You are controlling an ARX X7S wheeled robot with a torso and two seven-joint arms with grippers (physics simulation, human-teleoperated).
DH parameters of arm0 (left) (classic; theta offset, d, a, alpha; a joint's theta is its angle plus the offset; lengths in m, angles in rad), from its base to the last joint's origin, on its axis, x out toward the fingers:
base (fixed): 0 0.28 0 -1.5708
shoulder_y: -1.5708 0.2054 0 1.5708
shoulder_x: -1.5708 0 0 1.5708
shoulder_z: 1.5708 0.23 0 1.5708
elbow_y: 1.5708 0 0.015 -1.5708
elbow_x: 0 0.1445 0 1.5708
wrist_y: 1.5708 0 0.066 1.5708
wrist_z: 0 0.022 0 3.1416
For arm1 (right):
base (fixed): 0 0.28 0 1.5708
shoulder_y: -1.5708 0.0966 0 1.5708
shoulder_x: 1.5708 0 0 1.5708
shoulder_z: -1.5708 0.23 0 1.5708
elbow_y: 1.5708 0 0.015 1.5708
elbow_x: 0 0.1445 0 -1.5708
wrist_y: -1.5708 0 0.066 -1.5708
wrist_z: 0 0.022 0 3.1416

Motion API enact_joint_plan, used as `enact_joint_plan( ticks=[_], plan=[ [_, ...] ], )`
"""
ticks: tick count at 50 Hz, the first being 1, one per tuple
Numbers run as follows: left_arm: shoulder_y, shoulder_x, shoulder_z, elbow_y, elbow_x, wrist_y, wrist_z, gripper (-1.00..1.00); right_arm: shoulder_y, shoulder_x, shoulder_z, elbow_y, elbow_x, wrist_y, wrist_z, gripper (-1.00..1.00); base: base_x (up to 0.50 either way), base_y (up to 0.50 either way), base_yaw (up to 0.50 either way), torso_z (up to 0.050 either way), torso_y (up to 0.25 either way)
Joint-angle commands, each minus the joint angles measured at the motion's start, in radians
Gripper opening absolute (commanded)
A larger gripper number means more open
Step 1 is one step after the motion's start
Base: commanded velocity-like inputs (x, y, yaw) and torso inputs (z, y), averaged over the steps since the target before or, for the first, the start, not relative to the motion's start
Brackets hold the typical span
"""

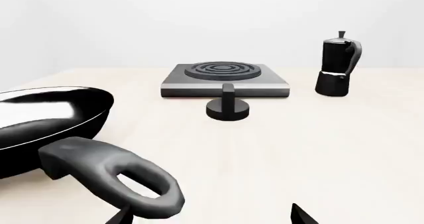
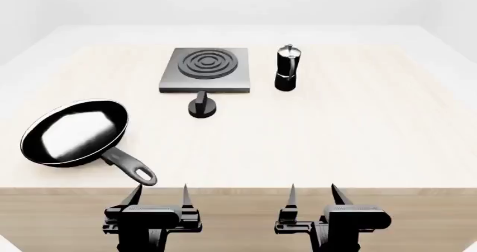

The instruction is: Turn on the stove and put the moka pot on it.

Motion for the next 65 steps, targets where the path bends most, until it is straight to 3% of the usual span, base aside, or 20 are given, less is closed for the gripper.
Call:
enact_joint_plan(
  ticks=[1,9,12,14,15,19,26,28,34,47,49,54,65],
  plan=[
    [0.000,-0.010,0.011,0.000,0.000,0.000,-0.011,1.00,-0.005,0.019,-0.023,-0.008,0.019,0.003,0.023,1.00,0.00,0.00,0.00,0.000,0.000],
    [0.000,-0.032,0.043,-0.003,-0.026,-0.001,-0.061,1.00,0.004,0.039,-0.058,0.026,0.025,-0.032,0.063,1.00,0.00,0.00,0.00,0.000,0.000],
    [-0.007,-0.036,0.056,-0.006,0.040,-0.018,-0.134,1.00,0.001,0.041,-0.069,-0.021,0.029,0.007,0.077,1.00,0.00,0.00,0.00,0.000,0.000],
    [-0.001,-0.039,0.064,0.040,0.000,-0.077,-0.106,1.00,0.002,0.043,-0.075,-0.064,0.034,0.035,0.085,1.00,0.00,0.00,0.00,0.000,0.000],
    [0.020,-0.052,0.068,0.108,-0.035,-0.072,-0.073,1.00,0.007,0.045,-0.080,-0.059,0.032,0.017,0.087,1.00,0.00,0.00,0.00,0.000,0.000],
    [0.008,-0.078,0.071,0.272,0.069,-0.118,-0.147,1.00,0.047,0.053,-0.098,-0.233,0.021,0.125,0.107,1.00,0.00,0.00,0.00,0.000,0.000],
    [-0.067,-0.117,0.052,0.635,0.085,-0.385,-0.121,1.00,0.137,0.067,-0.103,-0.484,0.038,0.237,0.123,1.00,0.00,0.00,0.00,0.000,0.000],
    [-0.093,-0.138,0.065,0.725,0.127,-0.471,-0.116,1.00,0.190,0.072,-0.101,-0.605,0.061,0.359,0.122,1.00,0.00,0.00,0.00,0.000,0.000],
    [-0.154,-0.166,0.092,0.880,0.177,-0.612,-0.091,1.00,0.209,0.086,-0.103,-0.670,0.076,0.388,0.128,1.00,0.00,0.00,0.00,0.000,0.000],
    [-0.151,-0.179,0.107,0.943,0.180,-0.650,-0.087,1.00,0.239,0.103,-0.108,-0.752,0.097,0.479,0.158,1.00,0.00,0.00,0.00,0.037,0.006],
    [-0.157,-0.179,0.109,0.959,0.181,-0.659,-0.086,1.00,0.214,0.104,-0.112,-0.712,0.094,0.413,0.156,1.00,0.00,0.00,0.00,0.050,0.011],
    [-0.155,-0.182,0.108,0.972,0.181,-0.659,-0.091,1.00,0.248,0.108,-0.113,-0.764,0.110,0.493,0.169,1.00,0.00,0.00,0.00,0.050,0.009],
    [-0.151,-0.187,0.111,0.984,0.174,-0.659,-0.095,1.00,0.219,0.123,-0.135,-0.741,0.106,0.437,0.182,1.00,0.00,0.00,0.00,0.050,0.009]
  ],
)
